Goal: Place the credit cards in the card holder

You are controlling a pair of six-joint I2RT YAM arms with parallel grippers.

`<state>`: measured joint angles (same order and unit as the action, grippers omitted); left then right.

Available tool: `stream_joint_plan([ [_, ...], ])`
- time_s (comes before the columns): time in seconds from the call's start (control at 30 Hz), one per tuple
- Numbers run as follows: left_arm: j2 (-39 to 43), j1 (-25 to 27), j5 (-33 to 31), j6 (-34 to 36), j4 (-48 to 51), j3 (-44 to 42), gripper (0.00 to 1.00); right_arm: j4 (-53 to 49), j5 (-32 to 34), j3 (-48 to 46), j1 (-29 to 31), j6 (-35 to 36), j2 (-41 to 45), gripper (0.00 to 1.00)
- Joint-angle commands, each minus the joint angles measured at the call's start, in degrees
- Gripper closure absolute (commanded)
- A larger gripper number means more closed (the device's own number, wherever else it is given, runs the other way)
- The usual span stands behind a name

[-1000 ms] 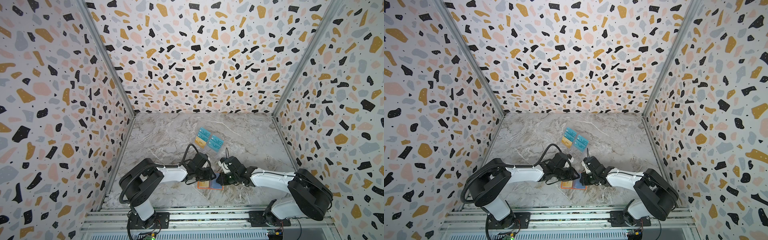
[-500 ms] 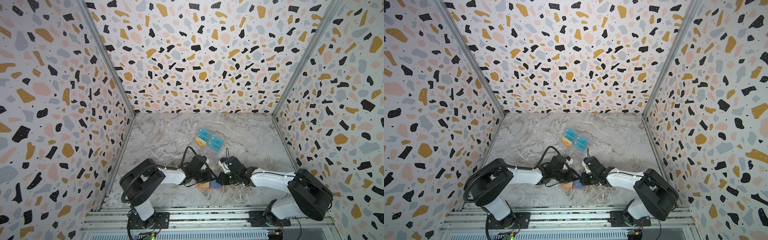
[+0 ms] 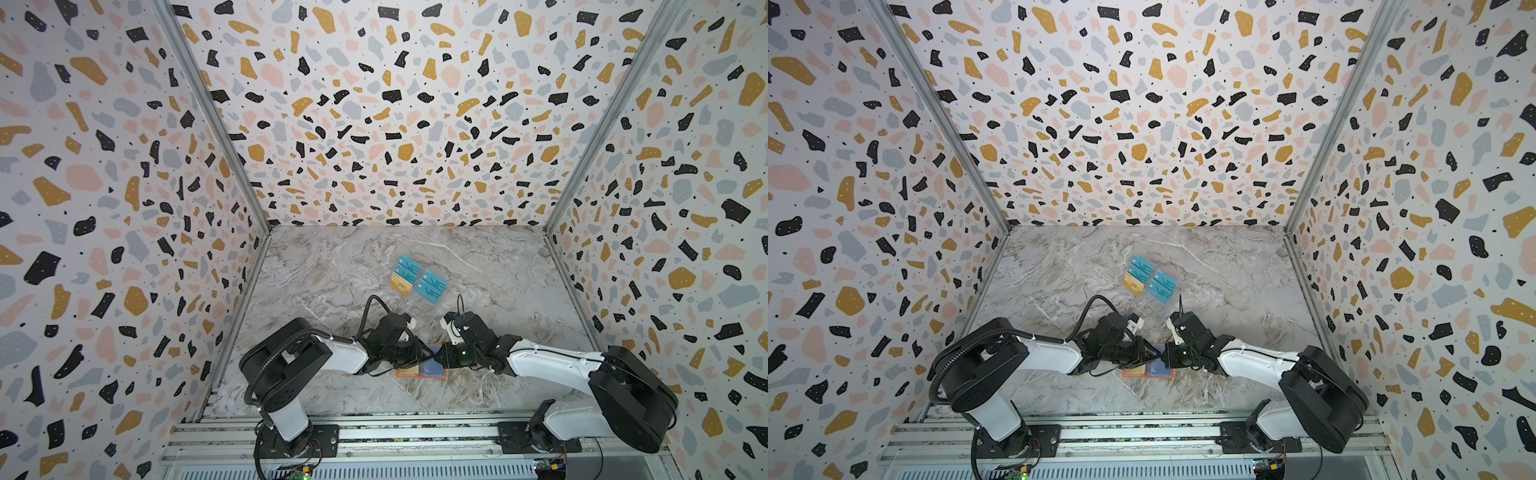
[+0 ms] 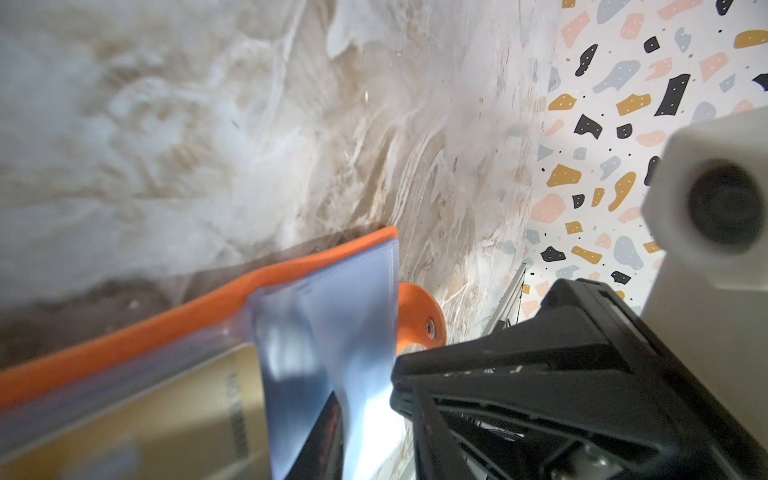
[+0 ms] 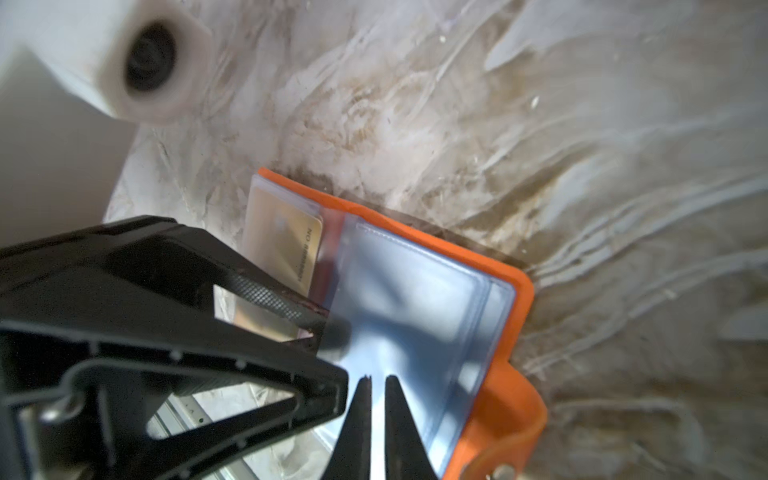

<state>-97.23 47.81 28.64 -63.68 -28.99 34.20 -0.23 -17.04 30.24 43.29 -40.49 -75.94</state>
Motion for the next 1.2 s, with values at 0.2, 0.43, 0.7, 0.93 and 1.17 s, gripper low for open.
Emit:
stream_joint_plan([
  [0.2, -2.7, -0.4, 0.6, -0.8, -5.0, -0.7, 0.82, -1.6, 1.1, -2.2, -1.8, -1.8, 4.3, 0.89],
  [0.43, -1.9, -0.5, 0.1, -1.4, -6.1, -1.7, 0.95, -0.1, 0.3, -4.3, -3.1, -2.3, 5.0, 0.90],
  [0.7, 0.5, -0.6, -0.4, -0.3, -5.0, -2.7, 1.00, 1.9, -1.8, -5.5, -5.0, -2.4, 4.3, 0.90],
  [0.93, 1.8, -0.6, 0.1, -0.3, -6.1, -3.5, 1.00, 4.2, -5.0, -5.4, -5.3, -1.5, 2.6, 0.90],
  [1.17, 2.6, -0.6, 0.4, 0.1, -6.2, -3.8, 1.00, 6.8, -8.0, -5.0, -4.7, -1.0, 0.0, 0.90],
])
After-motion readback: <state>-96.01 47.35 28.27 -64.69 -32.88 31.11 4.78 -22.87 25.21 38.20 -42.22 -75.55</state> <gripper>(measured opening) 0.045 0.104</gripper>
